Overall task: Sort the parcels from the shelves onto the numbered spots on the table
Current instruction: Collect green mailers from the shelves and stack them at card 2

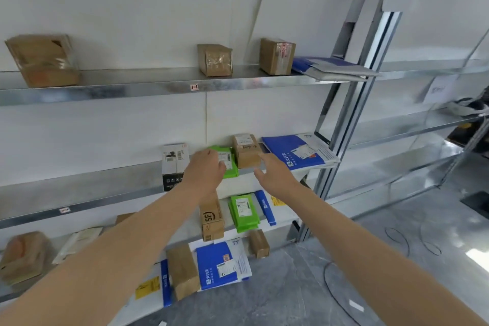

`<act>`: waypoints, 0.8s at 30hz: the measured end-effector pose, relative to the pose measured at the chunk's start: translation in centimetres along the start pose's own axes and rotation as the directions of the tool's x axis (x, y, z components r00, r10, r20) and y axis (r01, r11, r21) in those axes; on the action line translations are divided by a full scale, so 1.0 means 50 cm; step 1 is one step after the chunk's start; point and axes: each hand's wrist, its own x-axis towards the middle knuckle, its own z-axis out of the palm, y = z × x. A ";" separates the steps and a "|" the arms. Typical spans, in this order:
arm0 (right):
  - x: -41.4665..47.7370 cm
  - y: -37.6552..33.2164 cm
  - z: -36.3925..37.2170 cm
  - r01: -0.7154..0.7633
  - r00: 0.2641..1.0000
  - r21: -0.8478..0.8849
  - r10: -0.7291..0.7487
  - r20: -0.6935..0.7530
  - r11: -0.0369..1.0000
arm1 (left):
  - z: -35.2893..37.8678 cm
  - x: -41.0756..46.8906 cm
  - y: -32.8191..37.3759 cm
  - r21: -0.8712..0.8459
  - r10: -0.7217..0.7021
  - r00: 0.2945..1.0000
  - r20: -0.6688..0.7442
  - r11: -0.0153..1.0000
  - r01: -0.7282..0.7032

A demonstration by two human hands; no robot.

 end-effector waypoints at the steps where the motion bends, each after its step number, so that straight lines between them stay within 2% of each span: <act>1: 0.031 -0.001 0.002 0.000 1.000 -0.011 0.000 0.024 1.000 | 0.014 0.028 -0.013 -0.003 -0.005 1.000 -0.007 1.000 0.005; 7: 0.237 0.024 0.067 -0.006 0.987 -0.121 0.026 0.159 0.993 | 0.085 0.163 -0.069 0.018 -0.065 0.997 0.029 0.998 0.065; 12: 0.336 0.046 0.101 -0.010 0.982 -0.059 0.021 0.187 0.998 | 0.169 0.226 -0.083 0.025 -0.127 0.991 0.043 0.992 0.126; 15: 0.387 0.051 0.134 0.003 0.977 -0.044 0.006 0.211 0.999 | 0.223 0.247 -0.077 0.034 -0.082 0.995 0.062 0.996 0.080; 18: 0.439 0.059 0.166 -0.008 0.970 -0.037 0.017 0.242 0.999 | 0.244 0.291 -0.091 0.006 -0.094 0.994 0.053 0.996 0.094; 24: 0.544 0.082 0.208 -0.009 0.953 -0.021 0.015 0.303 1.000 | 0.268 0.336 -0.146 0.037 -0.268 0.959 0.092 0.963 0.266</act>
